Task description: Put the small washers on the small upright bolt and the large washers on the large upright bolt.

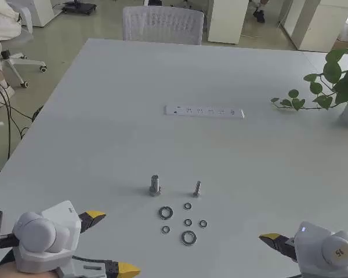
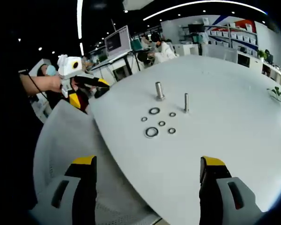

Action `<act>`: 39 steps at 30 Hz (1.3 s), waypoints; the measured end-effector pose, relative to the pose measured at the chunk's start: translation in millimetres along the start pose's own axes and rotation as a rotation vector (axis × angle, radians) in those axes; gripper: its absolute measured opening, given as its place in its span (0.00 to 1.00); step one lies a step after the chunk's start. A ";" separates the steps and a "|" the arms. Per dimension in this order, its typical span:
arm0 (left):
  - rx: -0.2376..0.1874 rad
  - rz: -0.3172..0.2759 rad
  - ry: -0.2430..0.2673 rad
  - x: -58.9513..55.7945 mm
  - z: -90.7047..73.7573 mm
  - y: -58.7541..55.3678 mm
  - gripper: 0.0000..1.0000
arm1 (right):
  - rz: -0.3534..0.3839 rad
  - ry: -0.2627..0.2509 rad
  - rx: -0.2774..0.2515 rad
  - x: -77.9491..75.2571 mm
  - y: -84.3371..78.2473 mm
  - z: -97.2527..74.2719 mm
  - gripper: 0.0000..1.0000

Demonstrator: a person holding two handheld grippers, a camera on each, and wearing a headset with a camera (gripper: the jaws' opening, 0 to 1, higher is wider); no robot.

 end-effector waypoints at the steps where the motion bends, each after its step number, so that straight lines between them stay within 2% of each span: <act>1: 0.000 0.001 0.000 -0.1 -0.4 -0.4 0.85 | 0.002 0.001 0.000 0.2 -0.1 0.2 0.93; 21: -0.008 -0.011 -0.006 -0.2 -9.1 -3.0 0.89 | 0.002 0.002 -0.010 2.6 4.4 2.1 0.92; 23: 0.006 0.015 -0.008 -2.7 -11.0 -2.7 0.90 | -0.003 0.005 -0.004 3.7 5.6 2.2 0.92; 24: 0.000 0.030 -0.012 -5.2 -12.1 -1.6 0.90 | -0.013 0.008 -0.005 5.0 7.1 2.0 0.91; 30: 0.000 0.015 -0.019 -6.1 -11.9 -5.7 0.91 | -0.036 0.006 0.017 4.5 12.4 4.4 0.92; 33: -0.014 0.020 -0.026 -8.5 -12.4 -4.6 0.92 | -0.038 0.016 0.019 4.8 16.9 6.0 0.91; 39: -0.004 0.023 -0.033 -9.2 -11.8 -4.0 0.92 | -0.054 0.027 0.018 3.2 30.1 13.0 0.89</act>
Point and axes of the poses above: the centre of the closed fingertips' face, and the gripper's own axes: z roughly forward along the fingers, x roughly to its left, y roughly out of its top, the point moved 8 cm from there along -z, roughly backward along the fingers, and after that the axes turned 7 degrees about y, right-handed, at the moved point
